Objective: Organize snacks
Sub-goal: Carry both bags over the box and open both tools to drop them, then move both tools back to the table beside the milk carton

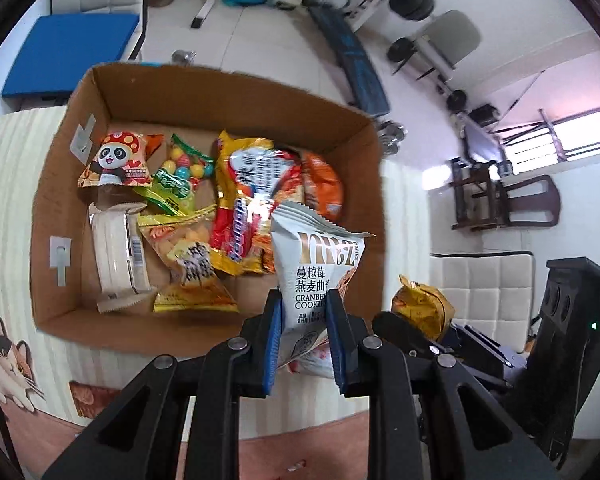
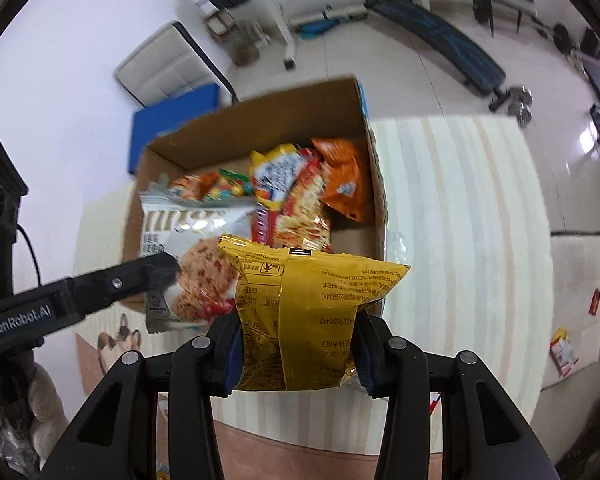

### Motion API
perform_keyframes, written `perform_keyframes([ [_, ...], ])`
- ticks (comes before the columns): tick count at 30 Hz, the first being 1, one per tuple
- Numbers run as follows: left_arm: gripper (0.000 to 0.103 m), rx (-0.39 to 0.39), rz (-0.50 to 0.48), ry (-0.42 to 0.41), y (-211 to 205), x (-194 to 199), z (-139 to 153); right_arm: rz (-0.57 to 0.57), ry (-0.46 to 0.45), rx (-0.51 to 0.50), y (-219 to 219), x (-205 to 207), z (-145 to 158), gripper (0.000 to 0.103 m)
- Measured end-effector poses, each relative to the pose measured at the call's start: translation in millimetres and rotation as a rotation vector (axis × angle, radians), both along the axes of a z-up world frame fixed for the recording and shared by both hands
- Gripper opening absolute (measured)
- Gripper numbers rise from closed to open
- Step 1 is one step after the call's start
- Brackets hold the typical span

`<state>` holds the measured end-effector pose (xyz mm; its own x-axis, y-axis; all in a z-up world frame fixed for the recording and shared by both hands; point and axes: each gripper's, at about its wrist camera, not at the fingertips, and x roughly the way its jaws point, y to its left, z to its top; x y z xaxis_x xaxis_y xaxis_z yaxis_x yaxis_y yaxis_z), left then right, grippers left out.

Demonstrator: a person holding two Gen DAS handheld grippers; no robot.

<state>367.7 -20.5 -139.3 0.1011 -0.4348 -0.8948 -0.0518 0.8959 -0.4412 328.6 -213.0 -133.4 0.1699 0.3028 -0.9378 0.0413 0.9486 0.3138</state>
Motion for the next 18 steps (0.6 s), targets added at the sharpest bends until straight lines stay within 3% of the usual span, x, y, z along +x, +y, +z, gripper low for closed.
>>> perform_keyframes([
  [2, 0.019, 0.022, -0.013, 0.010, -2, 6, -13, -0.011, 0.034, -0.001, -1, 8, -17, 0.049],
  [4, 0.020, 0.043, -0.031, 0.018, -7, 9, -22, -0.014, 0.069, -0.008, -1, 12, -28, 0.058],
  [6, 0.020, 0.088, -0.046, 0.045, -12, 12, -31, -0.016, 0.076, 0.005, -1, 16, -35, 0.092],
  [10, 0.025, 0.114, -0.056, 0.032, -18, 12, -33, 0.002, 0.075, -0.017, 3, 19, -37, 0.092],
  [13, 0.041, 0.084, -0.029, 0.007, -16, 12, -28, 0.013, 0.062, -0.033, 5, 18, -36, 0.092],
  [14, 0.051, 0.084, -0.021, -0.011, -15, 12, -24, 0.012, 0.057, -0.030, 4, 17, -35, 0.093],
  [18, 0.084, 0.167, -0.042, -0.119, -18, 11, -9, 0.011, 0.011, -0.044, 1, 11, -26, 0.094],
])
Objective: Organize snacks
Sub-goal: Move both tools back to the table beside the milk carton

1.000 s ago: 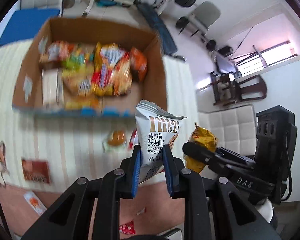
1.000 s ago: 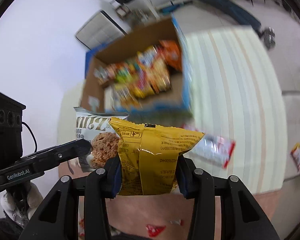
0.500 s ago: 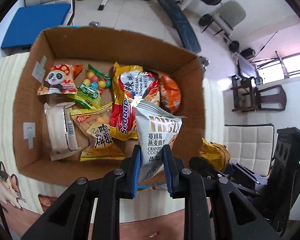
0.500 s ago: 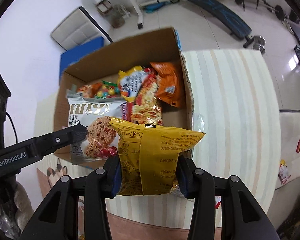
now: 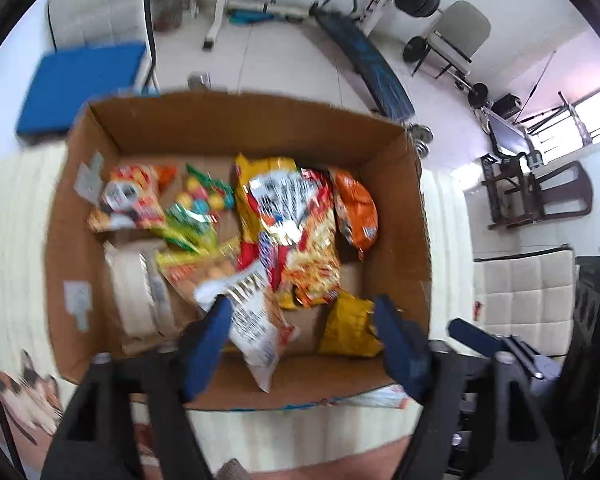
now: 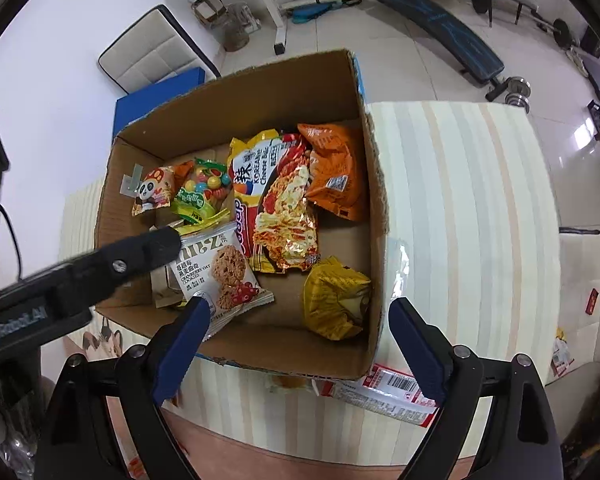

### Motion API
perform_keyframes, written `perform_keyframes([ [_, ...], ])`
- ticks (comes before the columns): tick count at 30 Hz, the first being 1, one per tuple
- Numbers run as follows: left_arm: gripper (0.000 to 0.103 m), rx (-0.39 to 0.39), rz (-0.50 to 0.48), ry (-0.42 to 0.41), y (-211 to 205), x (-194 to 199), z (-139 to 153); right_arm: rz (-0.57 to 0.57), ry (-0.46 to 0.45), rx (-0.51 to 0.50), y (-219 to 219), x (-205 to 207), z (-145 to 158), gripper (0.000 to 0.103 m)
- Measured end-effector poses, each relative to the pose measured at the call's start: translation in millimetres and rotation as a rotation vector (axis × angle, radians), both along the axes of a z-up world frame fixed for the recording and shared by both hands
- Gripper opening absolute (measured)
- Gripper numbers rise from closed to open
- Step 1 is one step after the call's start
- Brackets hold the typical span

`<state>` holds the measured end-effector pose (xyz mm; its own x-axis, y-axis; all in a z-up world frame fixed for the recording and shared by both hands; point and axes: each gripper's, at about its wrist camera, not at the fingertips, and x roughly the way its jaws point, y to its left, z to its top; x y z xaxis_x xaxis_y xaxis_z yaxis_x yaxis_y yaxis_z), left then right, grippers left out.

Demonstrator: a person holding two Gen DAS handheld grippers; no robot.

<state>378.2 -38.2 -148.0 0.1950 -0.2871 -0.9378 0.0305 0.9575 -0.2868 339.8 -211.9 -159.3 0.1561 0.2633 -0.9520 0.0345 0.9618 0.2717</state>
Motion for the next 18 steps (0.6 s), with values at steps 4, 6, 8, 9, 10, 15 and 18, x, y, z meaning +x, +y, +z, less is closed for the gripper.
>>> perform_keyframes([
  [4, 0.086, 0.053, -0.033, -0.051, -3, -11, 10, 0.022, -0.079, -0.038, -1, -10, 15, 0.098],
  [6, 0.087, 0.067, -0.037, -0.089, -4, -22, 20, 0.031, -0.101, -0.022, -3, -19, 23, 0.098],
  [8, 0.087, 0.064, -0.044, -0.119, -5, -37, 26, 0.039, -0.110, 0.000, -8, -34, 29, 0.098],
  [9, 0.087, 0.069, -0.048, -0.131, -6, -49, 30, 0.048, -0.111, 0.007, -10, -41, 31, 0.098],
  [10, 0.087, 0.075, -0.044, -0.144, -6, -59, 32, 0.066, -0.109, 0.011, -13, -49, 31, 0.098],
  [15, 0.087, 0.145, -0.004, -0.140, -9, -113, 17, 0.234, -0.010, -0.095, -20, -91, -1, 0.098],
  [18, 0.087, 0.188, 0.017, -0.099, -16, -135, -12, 0.339, 0.056, -0.168, -21, -103, -35, 0.098],
])
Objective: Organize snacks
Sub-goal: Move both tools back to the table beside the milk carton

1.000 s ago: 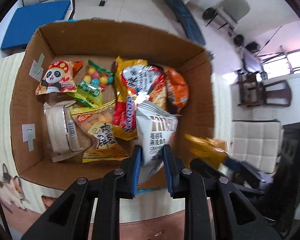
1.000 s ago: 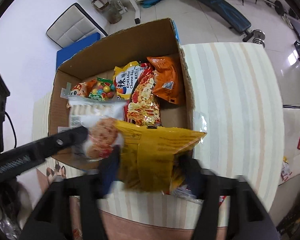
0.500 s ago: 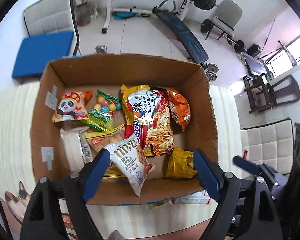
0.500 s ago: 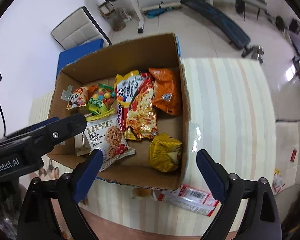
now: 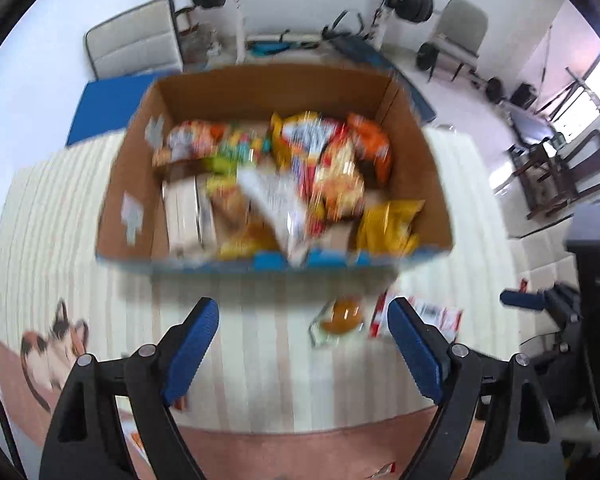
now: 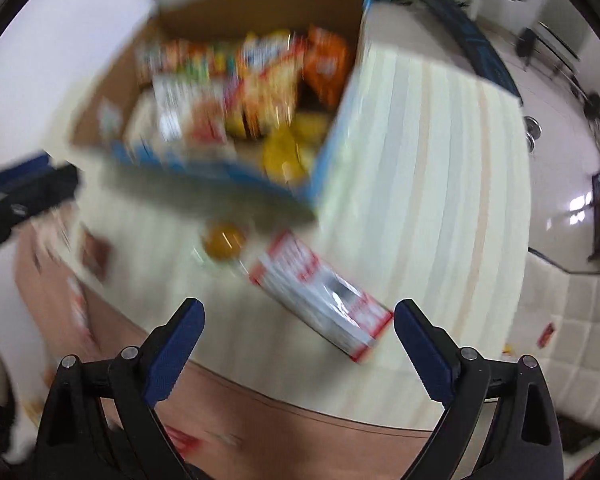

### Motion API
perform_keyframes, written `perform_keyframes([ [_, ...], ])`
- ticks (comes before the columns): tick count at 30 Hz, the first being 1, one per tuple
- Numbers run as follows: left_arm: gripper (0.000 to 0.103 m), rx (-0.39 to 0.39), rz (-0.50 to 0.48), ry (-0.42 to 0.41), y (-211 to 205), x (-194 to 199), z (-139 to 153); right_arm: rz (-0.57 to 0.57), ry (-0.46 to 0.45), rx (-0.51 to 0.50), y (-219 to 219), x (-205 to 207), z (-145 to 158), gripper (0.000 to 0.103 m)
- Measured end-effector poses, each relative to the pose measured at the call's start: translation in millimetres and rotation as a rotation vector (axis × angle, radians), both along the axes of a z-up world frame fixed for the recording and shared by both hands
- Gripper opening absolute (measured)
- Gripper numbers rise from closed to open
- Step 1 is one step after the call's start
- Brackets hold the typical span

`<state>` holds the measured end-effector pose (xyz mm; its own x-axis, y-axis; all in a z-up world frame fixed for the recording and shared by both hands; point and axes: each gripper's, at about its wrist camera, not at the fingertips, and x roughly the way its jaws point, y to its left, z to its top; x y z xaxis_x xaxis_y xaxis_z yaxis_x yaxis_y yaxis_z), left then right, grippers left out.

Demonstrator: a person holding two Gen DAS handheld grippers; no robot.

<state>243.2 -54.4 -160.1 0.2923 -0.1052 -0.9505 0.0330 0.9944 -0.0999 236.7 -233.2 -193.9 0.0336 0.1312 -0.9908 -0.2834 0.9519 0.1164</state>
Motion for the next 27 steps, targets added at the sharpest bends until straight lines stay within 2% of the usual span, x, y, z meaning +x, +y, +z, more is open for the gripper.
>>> perform_keyframes([
  [5, 0.087, 0.014, 0.012, 0.100, -9, -8, -53, 0.166, 0.077, -0.124, 5, 3, -65, 0.098],
  [10, 0.087, 0.027, 0.028, 0.146, -12, -15, -81, 0.257, 0.156, -0.131, 15, 10, -106, 0.096],
  [13, 0.087, 0.029, 0.037, 0.156, -11, -14, -87, 0.264, 0.176, -0.177, 16, 11, -120, 0.089],
  [15, 0.086, 0.038, 0.042, 0.152, -9, -13, -89, 0.244, 0.141, -0.199, 14, 10, -119, 0.081],
  [21, 0.086, 0.047, 0.031, 0.154, -9, -11, -95, -0.095, 0.196, -0.181, -19, 1, -118, 0.078],
  [22, 0.086, 0.043, 0.027, 0.154, -9, -11, -96, -0.195, 0.214, -0.150, -31, -4, -118, 0.078],
  [24, 0.086, 0.039, 0.012, 0.151, -13, -7, -97, -0.320, 0.236, -0.088, -46, -11, -116, 0.078],
  [25, 0.086, 0.035, 0.002, 0.148, -16, -4, -98, -0.423, 0.261, -0.016, -59, -16, -115, 0.079],
  [27, 0.086, 0.025, -0.033, 0.151, -27, 6, -100, -0.510, 0.294, 0.069, -73, -19, -116, 0.079],
])
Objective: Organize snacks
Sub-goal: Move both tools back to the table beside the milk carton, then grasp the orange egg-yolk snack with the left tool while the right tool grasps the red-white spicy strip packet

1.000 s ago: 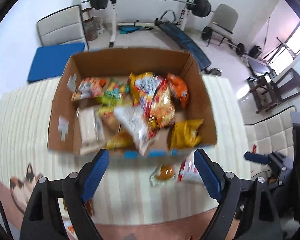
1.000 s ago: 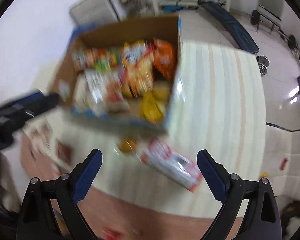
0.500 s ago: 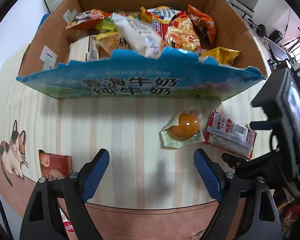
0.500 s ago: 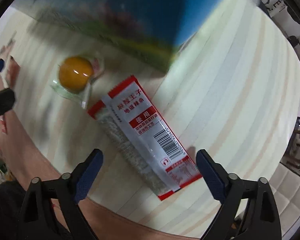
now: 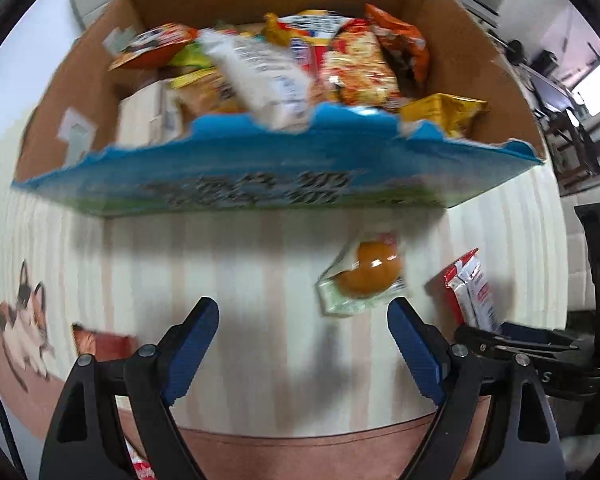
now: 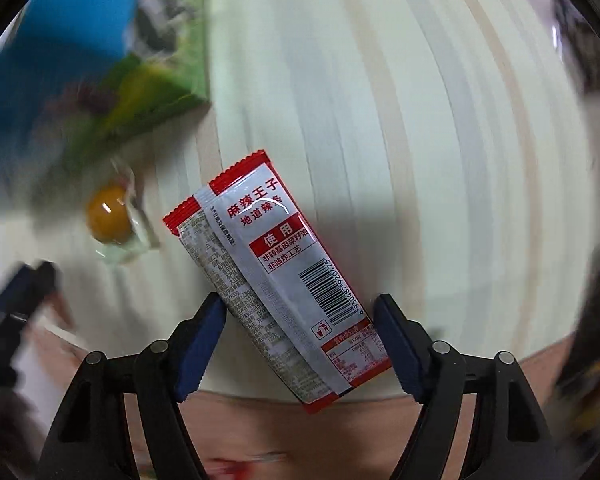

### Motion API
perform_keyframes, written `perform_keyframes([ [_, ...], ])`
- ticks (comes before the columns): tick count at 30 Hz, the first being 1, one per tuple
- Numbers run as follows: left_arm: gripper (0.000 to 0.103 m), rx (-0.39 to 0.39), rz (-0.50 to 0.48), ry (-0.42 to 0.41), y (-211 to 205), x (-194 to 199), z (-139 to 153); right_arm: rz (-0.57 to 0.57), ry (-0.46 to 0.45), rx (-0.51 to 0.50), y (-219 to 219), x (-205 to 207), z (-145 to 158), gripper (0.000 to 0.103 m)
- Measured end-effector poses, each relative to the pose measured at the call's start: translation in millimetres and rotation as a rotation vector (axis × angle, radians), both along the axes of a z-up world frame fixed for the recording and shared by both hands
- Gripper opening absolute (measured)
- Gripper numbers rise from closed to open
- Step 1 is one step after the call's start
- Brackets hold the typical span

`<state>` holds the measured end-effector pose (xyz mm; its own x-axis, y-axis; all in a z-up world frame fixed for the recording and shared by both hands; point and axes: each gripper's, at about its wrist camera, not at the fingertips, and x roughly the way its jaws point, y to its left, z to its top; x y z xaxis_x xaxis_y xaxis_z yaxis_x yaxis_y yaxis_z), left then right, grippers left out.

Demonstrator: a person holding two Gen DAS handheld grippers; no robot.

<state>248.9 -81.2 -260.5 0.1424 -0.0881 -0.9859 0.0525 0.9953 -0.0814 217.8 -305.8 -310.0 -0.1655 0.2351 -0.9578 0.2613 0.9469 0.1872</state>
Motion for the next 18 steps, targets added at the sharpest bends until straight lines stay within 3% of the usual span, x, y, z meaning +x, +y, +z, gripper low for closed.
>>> perform_keyframes([
  [3, 0.086, -0.004, -0.042, 0.025, -14, 12, -9, -0.013, -0.013, 0.059, -12, 0, 2, 0.080],
  [12, 0.085, -0.009, -0.179, 0.092, -61, 36, -38, 0.114, -0.045, -0.011, -3, -7, 7, 0.083],
  [13, 0.079, -0.006, -0.188, 0.094, -64, 37, -39, 0.112, -0.045, -0.017, -4, -5, 6, 0.083],
  [14, 0.060, -0.004, -0.198, 0.097, -67, 36, -41, 0.116, -0.044, -0.024, 4, -3, 5, 0.083],
  [18, 0.054, 0.008, -0.204, 0.086, -70, 31, -42, 0.151, -0.057, -0.077, 23, 1, 2, 0.083],
])
